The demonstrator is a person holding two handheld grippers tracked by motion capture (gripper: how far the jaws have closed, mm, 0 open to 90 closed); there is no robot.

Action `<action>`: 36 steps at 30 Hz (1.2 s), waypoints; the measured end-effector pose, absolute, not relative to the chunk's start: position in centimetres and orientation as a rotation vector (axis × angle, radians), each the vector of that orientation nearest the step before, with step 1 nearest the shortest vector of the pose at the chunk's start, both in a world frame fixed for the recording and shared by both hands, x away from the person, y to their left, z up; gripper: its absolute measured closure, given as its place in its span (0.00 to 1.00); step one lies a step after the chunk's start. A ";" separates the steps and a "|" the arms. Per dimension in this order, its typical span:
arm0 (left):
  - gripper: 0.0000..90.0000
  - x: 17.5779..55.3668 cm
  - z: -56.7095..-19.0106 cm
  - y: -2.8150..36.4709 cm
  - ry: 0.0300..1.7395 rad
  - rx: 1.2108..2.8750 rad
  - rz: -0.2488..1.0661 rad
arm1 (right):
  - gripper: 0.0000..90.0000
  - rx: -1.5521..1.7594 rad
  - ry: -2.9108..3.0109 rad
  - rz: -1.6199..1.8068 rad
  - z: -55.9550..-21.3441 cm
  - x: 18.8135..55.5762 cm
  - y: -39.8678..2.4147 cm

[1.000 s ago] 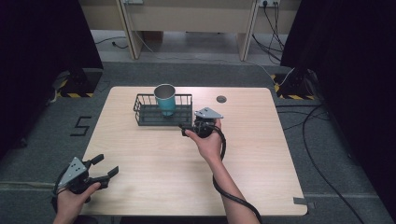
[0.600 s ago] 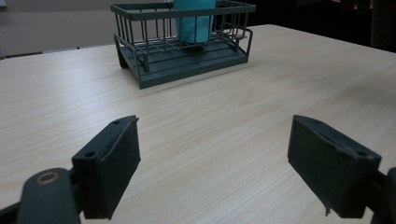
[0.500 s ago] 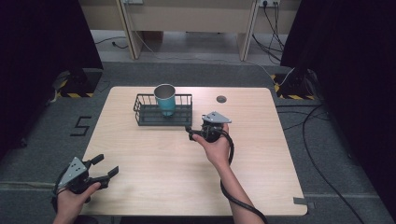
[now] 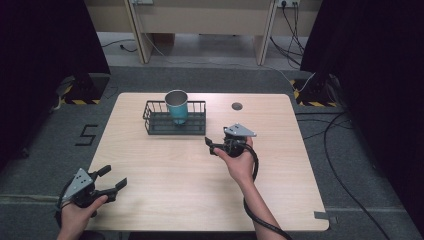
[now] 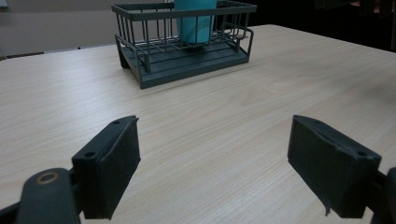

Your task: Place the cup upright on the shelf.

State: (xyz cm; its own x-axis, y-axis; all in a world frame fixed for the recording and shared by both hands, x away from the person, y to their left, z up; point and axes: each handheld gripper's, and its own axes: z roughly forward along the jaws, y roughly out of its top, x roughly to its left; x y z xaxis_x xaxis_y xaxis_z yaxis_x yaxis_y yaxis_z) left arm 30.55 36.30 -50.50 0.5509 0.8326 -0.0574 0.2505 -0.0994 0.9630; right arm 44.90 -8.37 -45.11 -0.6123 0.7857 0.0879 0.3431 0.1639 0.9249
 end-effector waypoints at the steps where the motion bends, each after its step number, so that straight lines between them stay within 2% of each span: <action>1: 0.18 30.6 -50.5 36.3 0.929 1.641 0.634 | 0.19 1.071 2.031 1.439 -45.1 44.8 -8.6; 36: 0.18 30.5 -50.5 36.3 0.935 1.638 0.639 | 0.19 1.123 1.981 1.396 -46.1 41.8 -13.3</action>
State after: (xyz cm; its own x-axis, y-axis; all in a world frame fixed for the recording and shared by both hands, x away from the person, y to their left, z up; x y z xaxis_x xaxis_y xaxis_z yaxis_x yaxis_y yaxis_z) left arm 30.53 36.33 -50.48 0.5443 0.8370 -0.0568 0.2508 -0.0977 0.9631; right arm 41.80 -13.32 -46.09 -0.5572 0.8265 0.0794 0.3528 0.1491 0.9238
